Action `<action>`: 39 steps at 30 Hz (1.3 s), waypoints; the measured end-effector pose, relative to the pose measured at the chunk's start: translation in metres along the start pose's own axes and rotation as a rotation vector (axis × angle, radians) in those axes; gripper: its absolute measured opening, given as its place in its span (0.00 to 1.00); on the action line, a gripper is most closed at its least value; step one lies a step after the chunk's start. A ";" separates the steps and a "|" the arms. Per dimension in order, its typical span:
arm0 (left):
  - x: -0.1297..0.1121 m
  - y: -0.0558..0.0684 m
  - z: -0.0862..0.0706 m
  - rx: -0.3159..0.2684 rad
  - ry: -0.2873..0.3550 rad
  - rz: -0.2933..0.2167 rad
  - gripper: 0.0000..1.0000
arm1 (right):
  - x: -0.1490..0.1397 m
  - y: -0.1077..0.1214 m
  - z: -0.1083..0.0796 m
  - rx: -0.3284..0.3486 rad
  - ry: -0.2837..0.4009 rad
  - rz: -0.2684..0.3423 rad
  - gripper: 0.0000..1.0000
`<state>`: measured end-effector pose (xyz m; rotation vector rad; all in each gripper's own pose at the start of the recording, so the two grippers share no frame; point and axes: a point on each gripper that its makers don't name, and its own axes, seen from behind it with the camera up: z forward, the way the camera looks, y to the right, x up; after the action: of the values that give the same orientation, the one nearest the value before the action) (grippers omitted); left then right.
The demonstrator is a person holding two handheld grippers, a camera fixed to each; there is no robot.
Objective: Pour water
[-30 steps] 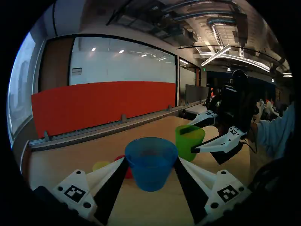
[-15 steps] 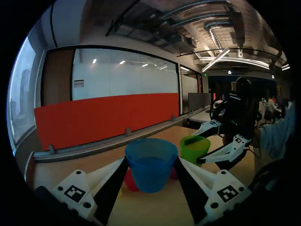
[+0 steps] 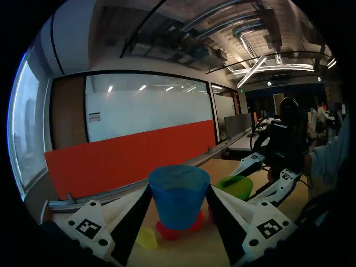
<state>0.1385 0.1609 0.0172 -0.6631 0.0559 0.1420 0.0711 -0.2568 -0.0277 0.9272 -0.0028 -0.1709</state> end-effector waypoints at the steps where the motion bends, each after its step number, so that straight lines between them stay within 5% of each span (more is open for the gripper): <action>1: 0.004 -0.001 0.000 0.003 0.006 0.014 0.85 | 0.001 -0.001 0.000 0.000 0.002 0.001 0.92; 14: 0.050 -0.012 -0.007 0.057 0.055 0.203 0.85 | 0.011 -0.007 0.004 0.030 0.025 0.015 0.91; 39: 0.082 -0.017 -0.008 0.117 0.035 0.530 0.85 | 0.023 -0.039 0.034 0.125 0.048 0.024 0.91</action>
<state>0.2218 0.1516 0.0135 -0.5220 0.2723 0.6321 0.0855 -0.3100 -0.0396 1.0556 0.0198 -0.1271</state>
